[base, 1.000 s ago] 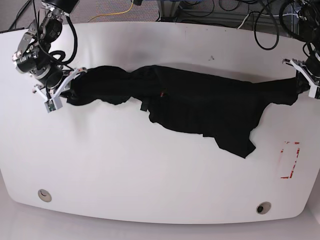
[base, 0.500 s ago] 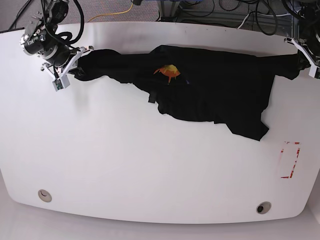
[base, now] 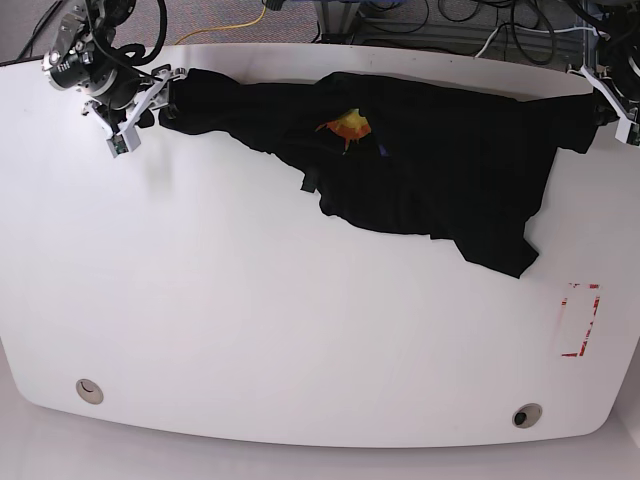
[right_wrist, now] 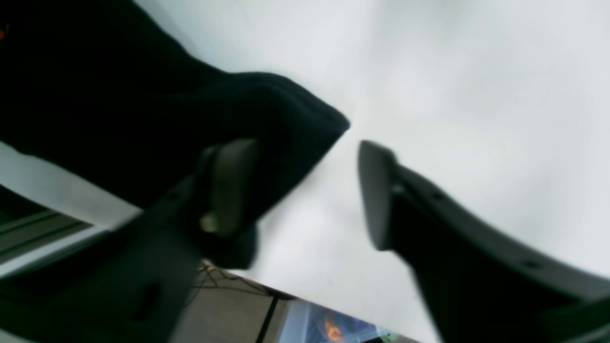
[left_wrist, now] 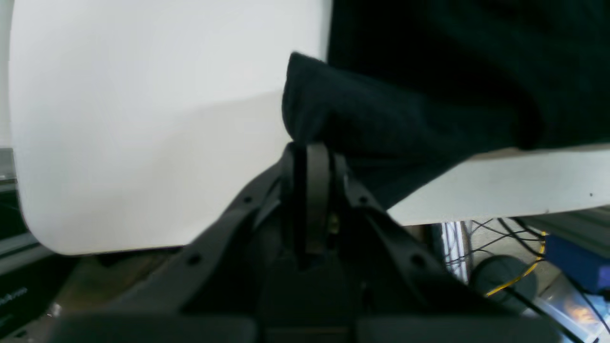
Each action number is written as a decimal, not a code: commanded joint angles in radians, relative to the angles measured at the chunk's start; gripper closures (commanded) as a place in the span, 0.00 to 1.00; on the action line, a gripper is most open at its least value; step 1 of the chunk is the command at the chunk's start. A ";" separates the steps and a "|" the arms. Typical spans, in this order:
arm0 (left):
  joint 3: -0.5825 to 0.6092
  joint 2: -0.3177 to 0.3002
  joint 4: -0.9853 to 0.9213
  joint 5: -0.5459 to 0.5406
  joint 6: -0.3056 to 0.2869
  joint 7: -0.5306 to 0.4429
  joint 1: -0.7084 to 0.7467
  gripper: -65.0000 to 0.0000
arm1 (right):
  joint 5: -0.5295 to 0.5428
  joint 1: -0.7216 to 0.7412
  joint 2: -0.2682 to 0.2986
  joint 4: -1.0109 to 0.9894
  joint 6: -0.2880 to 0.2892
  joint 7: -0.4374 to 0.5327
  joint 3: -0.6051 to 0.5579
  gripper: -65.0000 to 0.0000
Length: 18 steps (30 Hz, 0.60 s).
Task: Layout the t-shirt on the table in an organized manner, then fold the t-shirt properly
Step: 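Hold the shirt edge with both grippers and drag it flat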
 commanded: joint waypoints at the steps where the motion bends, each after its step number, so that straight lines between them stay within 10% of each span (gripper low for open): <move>1: -0.009 -0.017 0.012 -0.005 0.001 -0.011 0.005 1.00 | 0.009 -0.012 0.010 0.014 0.000 0.017 0.007 0.28; 18: -0.010 -0.017 -0.006 0.000 -0.025 -0.011 0.025 1.00 | 0.015 -0.039 -0.019 0.017 0.000 0.014 0.086 0.21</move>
